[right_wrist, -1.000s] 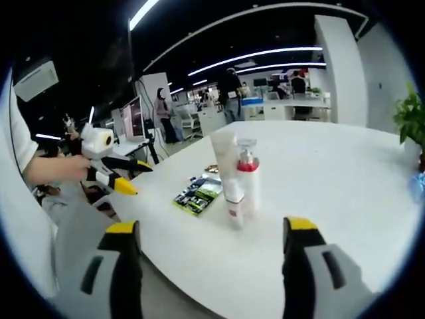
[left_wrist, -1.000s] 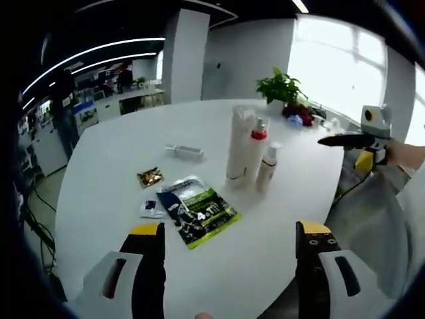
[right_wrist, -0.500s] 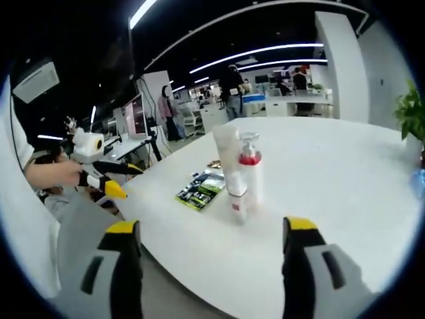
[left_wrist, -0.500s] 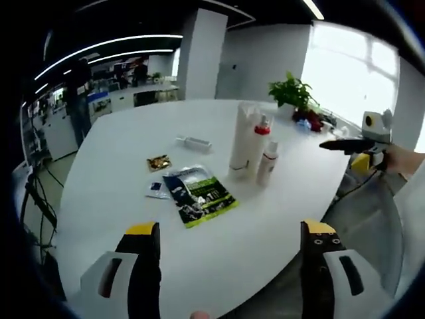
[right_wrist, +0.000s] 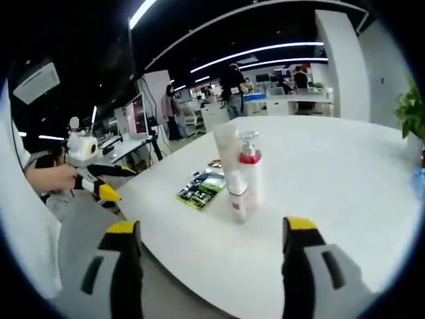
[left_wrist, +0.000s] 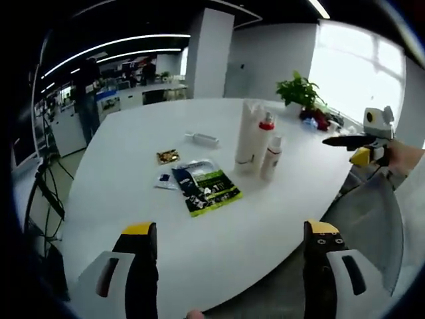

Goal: Arrange the skincare products in the storage area until every visible bottle or jar stands upright without overlapping.

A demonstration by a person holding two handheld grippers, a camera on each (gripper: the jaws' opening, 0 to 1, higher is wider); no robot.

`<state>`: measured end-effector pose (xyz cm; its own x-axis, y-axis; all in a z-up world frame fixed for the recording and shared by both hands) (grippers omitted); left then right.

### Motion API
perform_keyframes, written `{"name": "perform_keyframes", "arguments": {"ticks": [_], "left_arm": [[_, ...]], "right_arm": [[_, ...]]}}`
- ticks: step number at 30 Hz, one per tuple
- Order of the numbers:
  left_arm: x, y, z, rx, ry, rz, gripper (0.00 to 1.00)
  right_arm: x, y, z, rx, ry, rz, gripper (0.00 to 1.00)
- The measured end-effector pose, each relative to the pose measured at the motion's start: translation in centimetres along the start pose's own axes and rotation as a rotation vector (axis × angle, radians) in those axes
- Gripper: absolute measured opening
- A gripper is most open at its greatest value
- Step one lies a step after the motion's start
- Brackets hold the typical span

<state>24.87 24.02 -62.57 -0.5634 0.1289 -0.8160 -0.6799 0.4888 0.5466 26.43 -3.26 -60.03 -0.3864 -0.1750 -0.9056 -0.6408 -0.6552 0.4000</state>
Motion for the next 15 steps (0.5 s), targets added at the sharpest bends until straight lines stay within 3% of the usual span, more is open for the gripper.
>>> {"name": "perform_keyframes", "arguments": {"ticks": [15], "left_arm": [[-0.4, -0.8, 0.4, 0.012, 0.019, -0.01, 0.87]], "right_arm": [[-0.2, 0.6, -1.1, 0.035, -0.019, -0.002, 0.88]]}}
Point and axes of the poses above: the point that each gripper's makers call its tool centre point, and the gripper's own axes: y roughly backward along the fingers, z roughly to its left, x roughly out of its underside, the point moved 2 cm from there along y, roughly backward along the fingers, and after that the axes turned 3 degrees about y, right-handed, at the moved point
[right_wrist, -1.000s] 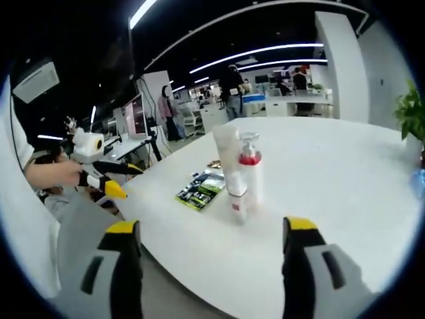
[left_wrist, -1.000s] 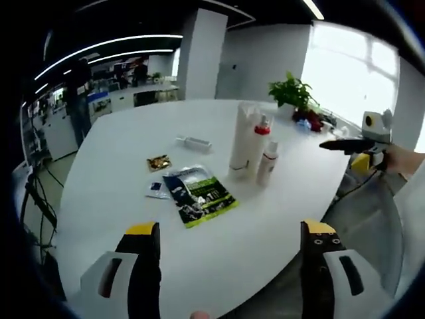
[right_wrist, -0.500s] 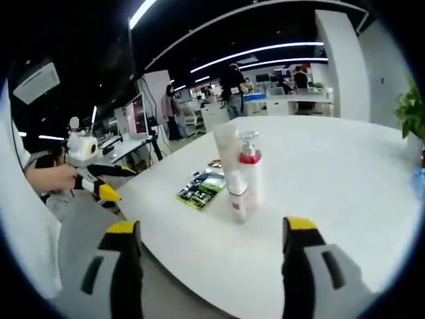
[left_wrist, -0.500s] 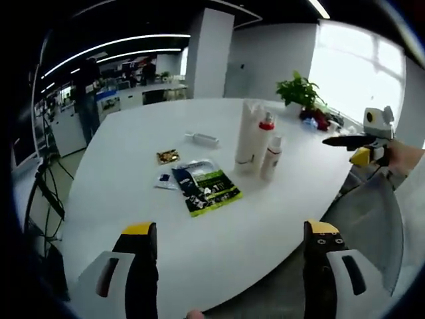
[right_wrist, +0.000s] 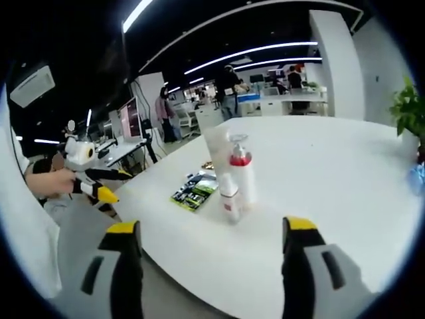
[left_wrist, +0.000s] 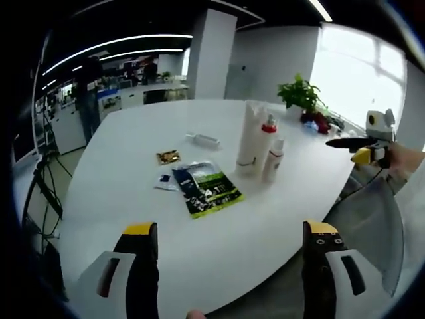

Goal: Arrange the skincare products in the storage area until every visible bottle or jar stands upright without overlapping.

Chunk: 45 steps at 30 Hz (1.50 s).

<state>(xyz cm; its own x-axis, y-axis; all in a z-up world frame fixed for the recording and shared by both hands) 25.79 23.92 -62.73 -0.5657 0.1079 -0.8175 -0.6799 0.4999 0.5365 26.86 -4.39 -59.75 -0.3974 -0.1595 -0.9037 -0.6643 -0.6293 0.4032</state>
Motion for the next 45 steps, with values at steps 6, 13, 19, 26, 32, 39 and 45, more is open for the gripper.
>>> {"name": "perform_keyframes", "arguments": {"ticks": [6, 13, 19, 26, 32, 39, 45], "left_arm": [[0.0, -0.3, -0.1, 0.008, 0.005, -0.007, 0.87], [-0.1, -0.9, 0.1, 0.004, 0.021, -0.013, 0.87], [-0.1, -1.4, 0.1, 0.002, 0.032, -0.012, 0.87], [-0.2, -1.4, 1.0, -0.033, 0.05, -0.018, 0.87], [-0.3, -1.5, 1.3, -0.039, 0.063, -0.011, 0.88], [-0.2, -1.6, 1.9, -0.05, 0.077, -0.002, 0.88], [0.0, -1.4, 2.2, -0.06, 0.09, 0.003, 0.88]], "right_arm": [[-0.3, -0.1, -1.0, 0.015, 0.003, 0.011, 0.88], [-2.3, -0.3, -3.4, 0.042, 0.003, -0.009, 0.87], [-4.7, -0.7, -6.0, 0.071, 0.004, -0.033, 0.87], [-8.4, -1.9, -8.3, 0.076, 0.013, -0.064, 0.86], [-11.1, -4.0, -10.1, 0.093, 0.041, -0.078, 0.86], [-13.2, -6.0, -10.1, 0.091, 0.135, -0.037, 0.85], [-15.6, -7.9, -10.8, 0.081, 0.2, -0.001, 0.8]]}}
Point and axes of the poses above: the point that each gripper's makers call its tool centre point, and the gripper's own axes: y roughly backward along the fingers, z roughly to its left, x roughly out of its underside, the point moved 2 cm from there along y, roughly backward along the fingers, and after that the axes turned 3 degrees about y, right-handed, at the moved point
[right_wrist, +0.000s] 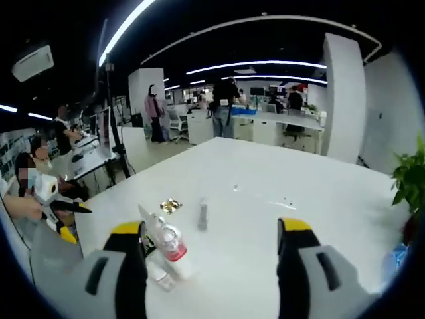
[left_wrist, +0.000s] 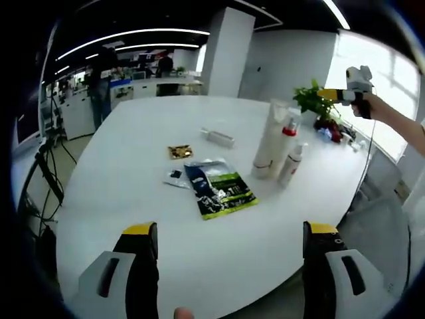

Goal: Arrange the skincare products in the storage area until every visible bottle or jar stands upright without overlapping.

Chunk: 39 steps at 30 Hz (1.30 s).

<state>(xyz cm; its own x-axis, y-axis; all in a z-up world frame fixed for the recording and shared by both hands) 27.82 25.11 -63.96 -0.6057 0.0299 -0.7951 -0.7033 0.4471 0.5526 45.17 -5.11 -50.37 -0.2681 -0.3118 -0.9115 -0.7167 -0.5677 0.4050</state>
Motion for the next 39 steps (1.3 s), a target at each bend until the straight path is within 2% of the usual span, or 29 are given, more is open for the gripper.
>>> {"name": "perform_keyframes", "arguments": {"ticks": [5, 8, 13, 17, 20, 24, 26, 39], "left_arm": [[0.3, 0.0, 0.4, -0.006, 0.011, 0.007, 0.88], [0.3, 0.0, 0.4, -0.006, 0.018, 0.007, 0.87], [0.3, -0.3, 0.3, -0.002, 0.018, 0.011, 0.87], [0.2, -0.5, 0.3, 0.001, 0.017, 0.01, 0.87], [0.2, -0.6, 0.3, 0.002, 0.016, 0.012, 0.87], [0.3, -0.7, 0.3, 0.003, 0.019, 0.019, 0.87], [0.4, -0.8, 0.4, 0.003, 0.022, 0.023, 0.87], [1.1, -1.1, 1.1, -0.01, 0.034, 0.05, 0.86]], "right_arm": [[-3.8, -1.2, -2.0, 0.007, 0.06, -0.037, 0.79], [-5.8, -1.8, -3.3, 0.015, 0.089, -0.035, 0.77], [-7.7, -3.0, -4.8, 0.018, 0.138, -0.013, 0.73], [-8.5, -4.5, -5.2, -0.003, 0.157, -0.006, 0.72], [-7.8, -5.8, -5.2, -0.026, 0.183, 0.045, 0.71], [-5.3, -8.2, -4.9, -0.08, 0.174, 0.164, 0.69], [-4.4, -9.4, -4.7, -0.101, 0.169, 0.198, 0.68], [-1.4, -15.2, -2.9, -0.197, 0.182, 0.303, 0.66]]}}
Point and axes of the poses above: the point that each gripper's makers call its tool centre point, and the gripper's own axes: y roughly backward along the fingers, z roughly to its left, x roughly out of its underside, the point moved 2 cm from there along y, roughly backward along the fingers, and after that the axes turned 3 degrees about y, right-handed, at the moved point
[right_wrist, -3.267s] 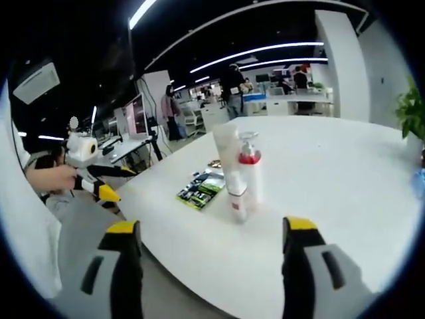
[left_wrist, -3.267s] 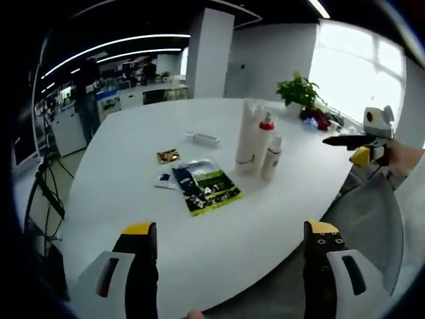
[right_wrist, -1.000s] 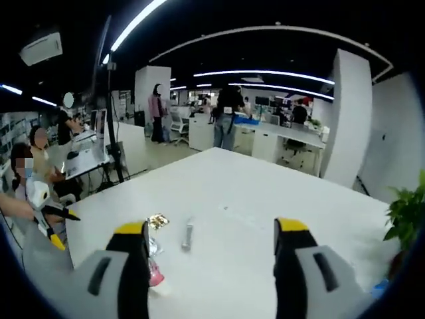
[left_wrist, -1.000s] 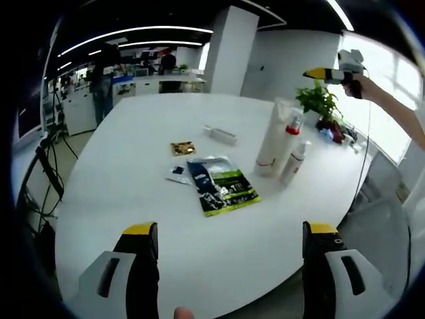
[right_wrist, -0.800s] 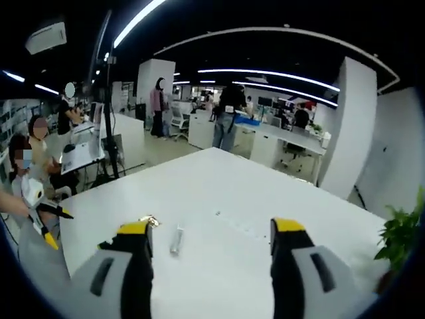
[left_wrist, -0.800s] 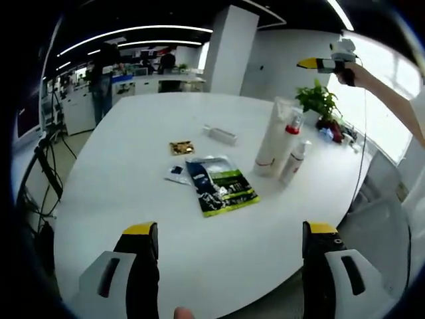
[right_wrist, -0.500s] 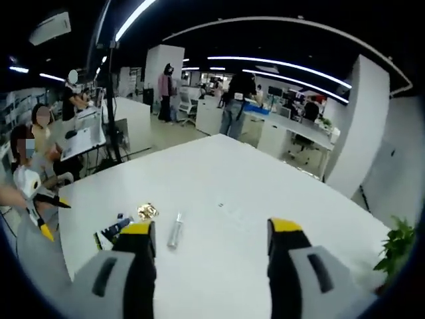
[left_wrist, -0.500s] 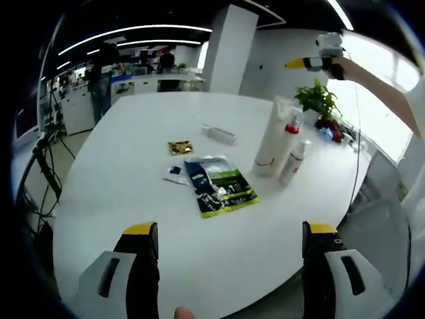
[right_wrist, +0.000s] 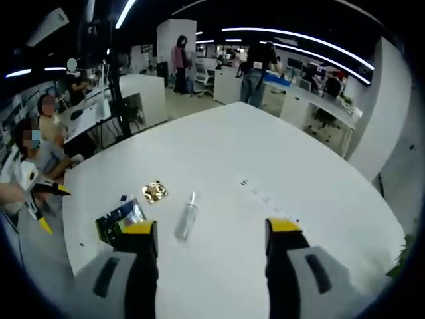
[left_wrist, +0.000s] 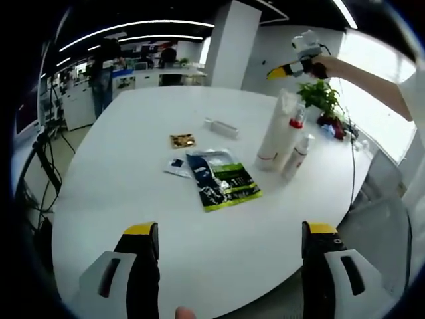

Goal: Arrange the skincare products in the storage area until every visible bottle or jar stands upright without overlapping.

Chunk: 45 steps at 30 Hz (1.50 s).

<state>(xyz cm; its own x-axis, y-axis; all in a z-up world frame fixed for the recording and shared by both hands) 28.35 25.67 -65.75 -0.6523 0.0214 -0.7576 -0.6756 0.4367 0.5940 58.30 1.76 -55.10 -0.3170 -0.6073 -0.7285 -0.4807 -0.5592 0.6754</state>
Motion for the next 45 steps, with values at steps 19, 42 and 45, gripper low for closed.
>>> {"name": "perform_keyframes", "arguments": {"ticks": [19, 42, 45], "left_arm": [[0.1, -1.1, -0.9, 0.0, 0.028, 0.0, 0.86], [1.0, -1.9, -0.3, -0.017, 0.075, 0.028, 0.85], [1.1, -1.8, -0.2, -0.022, 0.078, 0.03, 0.84]], "right_arm": [[3.3, -8.8, 1.7, -0.128, 0.007, 0.153, 0.61], [5.7, -17.6, 4.3, -0.22, 0.036, 0.247, 0.48], [5.6, -17.9, 4.7, -0.218, 0.032, 0.255, 0.47]]}}
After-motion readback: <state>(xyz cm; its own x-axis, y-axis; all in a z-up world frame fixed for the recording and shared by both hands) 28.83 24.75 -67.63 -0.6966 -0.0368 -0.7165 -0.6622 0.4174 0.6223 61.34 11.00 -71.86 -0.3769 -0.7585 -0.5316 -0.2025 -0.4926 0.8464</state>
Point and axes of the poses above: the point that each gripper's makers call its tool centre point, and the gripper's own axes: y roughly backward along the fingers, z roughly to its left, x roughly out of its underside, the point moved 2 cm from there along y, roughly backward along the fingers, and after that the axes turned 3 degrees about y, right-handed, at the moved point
